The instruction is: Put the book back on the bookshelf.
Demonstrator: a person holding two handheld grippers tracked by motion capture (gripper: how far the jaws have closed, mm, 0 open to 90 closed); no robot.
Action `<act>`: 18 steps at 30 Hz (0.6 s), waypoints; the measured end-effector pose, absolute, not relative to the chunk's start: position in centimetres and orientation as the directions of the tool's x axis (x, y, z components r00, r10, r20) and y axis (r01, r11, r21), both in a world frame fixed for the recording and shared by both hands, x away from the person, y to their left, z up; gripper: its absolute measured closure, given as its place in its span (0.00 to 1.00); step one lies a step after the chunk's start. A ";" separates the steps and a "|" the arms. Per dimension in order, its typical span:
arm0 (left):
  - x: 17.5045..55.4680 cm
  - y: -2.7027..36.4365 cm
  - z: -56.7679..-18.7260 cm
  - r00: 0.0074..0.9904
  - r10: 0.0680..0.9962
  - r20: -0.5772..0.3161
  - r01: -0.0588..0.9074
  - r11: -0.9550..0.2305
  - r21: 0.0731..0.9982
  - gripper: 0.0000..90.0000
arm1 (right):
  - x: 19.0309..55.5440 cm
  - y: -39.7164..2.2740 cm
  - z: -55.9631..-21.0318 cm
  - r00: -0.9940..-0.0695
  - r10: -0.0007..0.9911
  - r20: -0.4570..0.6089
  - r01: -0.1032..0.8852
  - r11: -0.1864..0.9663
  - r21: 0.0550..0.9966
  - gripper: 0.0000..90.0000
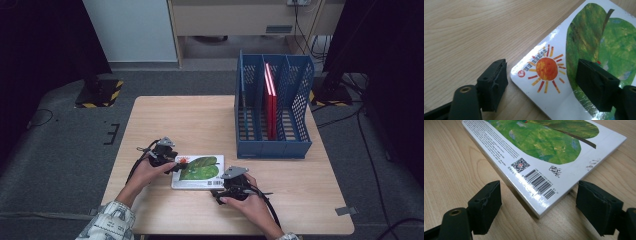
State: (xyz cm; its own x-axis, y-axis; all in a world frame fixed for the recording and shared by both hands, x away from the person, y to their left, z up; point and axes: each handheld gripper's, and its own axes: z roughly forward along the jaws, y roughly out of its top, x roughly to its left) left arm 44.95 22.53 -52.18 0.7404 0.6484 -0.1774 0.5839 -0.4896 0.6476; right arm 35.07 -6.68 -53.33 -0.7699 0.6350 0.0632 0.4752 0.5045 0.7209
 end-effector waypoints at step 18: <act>45.0 22.4 -51.8 0.697 0.692 -0.186 0.619 -0.451 0.643 0.38 | 34.9 -6.3 -53.6 -0.760 0.649 0.036 0.464 0.504 0.728 0.20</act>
